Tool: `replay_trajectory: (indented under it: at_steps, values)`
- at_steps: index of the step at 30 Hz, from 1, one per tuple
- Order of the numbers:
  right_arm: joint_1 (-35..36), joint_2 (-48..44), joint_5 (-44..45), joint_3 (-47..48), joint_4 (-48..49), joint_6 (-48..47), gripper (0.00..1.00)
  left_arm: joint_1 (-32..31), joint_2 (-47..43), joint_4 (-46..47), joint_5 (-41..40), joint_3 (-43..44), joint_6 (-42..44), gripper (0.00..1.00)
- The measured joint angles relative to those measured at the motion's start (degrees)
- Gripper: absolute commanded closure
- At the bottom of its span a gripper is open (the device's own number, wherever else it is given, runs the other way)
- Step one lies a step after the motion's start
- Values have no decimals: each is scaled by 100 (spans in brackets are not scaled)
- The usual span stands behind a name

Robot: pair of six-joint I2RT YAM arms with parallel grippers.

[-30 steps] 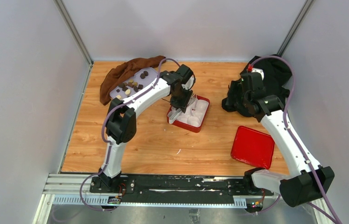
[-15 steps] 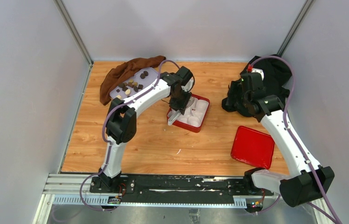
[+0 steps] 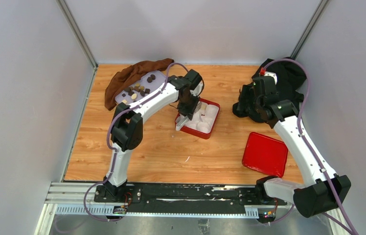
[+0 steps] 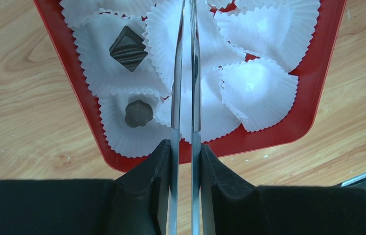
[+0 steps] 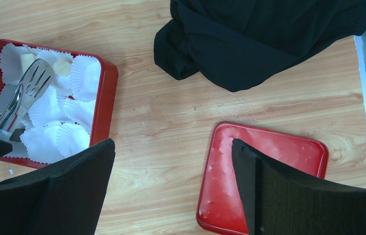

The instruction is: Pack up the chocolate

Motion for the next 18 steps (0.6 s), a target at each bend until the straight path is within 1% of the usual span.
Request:
replay_trajectory:
  at_steps: [3,8,11,15,16,18]
  values:
    - [0,0,-2,0,0,24,7,0,-101,-63,-24,9,17,90]
    - [0,0,-2,0,0,48,7,48,-625,-190,-116,11,39,100]
    - [0,4,-7,0,0,50,7,173,-1032,-223,-120,-15,46,100]
    - [0,33,-15,0,2,50,7,697,-1696,-214,-190,-446,50,100]
    - [0,42,-33,0,4,50,7,859,-1797,-203,-210,-575,46,98]
    - [0,66,-52,0,4,50,7,1290,-1956,-212,-271,-890,24,90]
